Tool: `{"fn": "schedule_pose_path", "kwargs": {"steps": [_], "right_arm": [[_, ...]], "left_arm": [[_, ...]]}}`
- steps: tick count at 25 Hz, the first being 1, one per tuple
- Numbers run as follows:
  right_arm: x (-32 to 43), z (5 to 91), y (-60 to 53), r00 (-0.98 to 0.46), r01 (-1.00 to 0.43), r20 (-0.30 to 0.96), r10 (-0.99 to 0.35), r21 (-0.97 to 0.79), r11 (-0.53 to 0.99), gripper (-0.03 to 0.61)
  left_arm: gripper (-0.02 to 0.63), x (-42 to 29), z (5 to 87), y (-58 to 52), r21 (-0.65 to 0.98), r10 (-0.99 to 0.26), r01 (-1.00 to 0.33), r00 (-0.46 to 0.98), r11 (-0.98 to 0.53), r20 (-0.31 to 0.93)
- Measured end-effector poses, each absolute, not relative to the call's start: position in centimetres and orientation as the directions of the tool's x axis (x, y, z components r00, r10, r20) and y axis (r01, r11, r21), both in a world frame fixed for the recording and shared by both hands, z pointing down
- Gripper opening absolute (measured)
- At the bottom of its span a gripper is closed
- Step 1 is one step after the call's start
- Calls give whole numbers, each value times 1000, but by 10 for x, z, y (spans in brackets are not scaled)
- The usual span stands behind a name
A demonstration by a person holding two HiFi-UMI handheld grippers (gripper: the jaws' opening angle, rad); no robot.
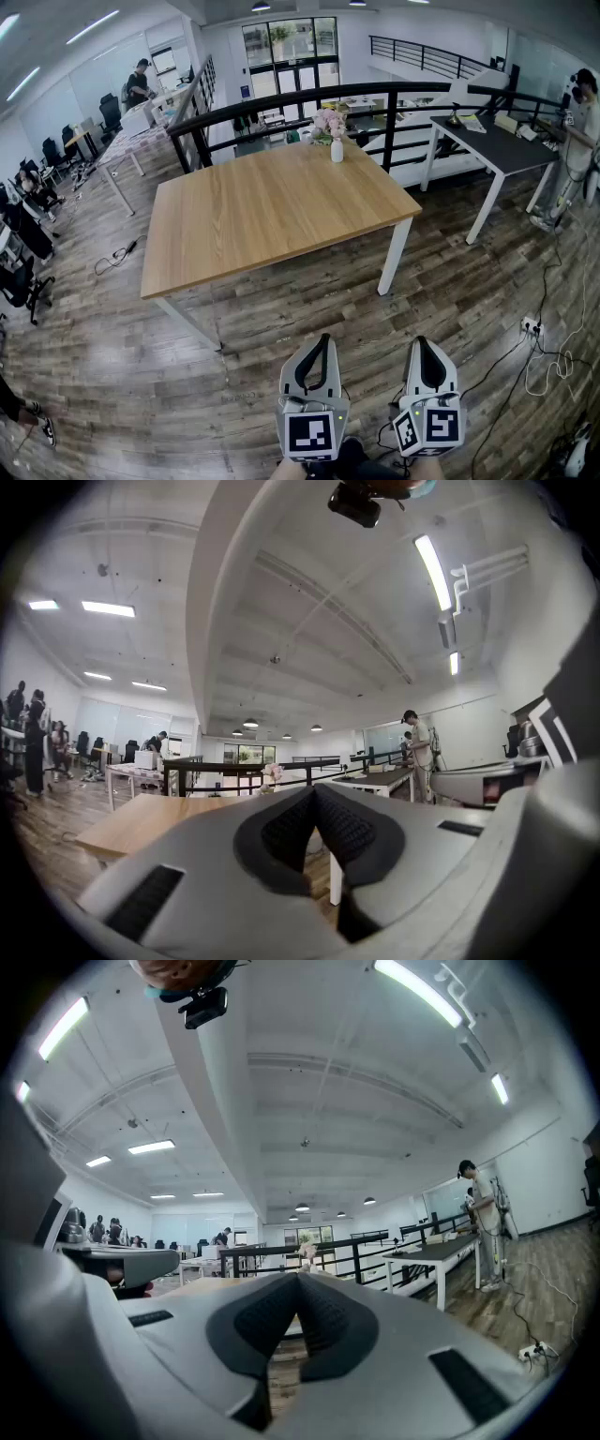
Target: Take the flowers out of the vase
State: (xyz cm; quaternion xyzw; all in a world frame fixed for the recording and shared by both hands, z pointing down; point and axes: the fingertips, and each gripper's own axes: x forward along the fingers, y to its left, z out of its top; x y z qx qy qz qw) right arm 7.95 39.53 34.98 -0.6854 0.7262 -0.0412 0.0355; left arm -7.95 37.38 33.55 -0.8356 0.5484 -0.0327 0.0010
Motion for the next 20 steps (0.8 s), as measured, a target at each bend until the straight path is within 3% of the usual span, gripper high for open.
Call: {"fn": "schedule_pose_path", "kwargs": {"steps": [20], "right_arm": [[106, 356, 374, -88, -990, 7, -996, -113, 87, 9]], "left_arm": [[36, -55, 342, 355, -33, -929, -930, 363, -366, 65]]}}
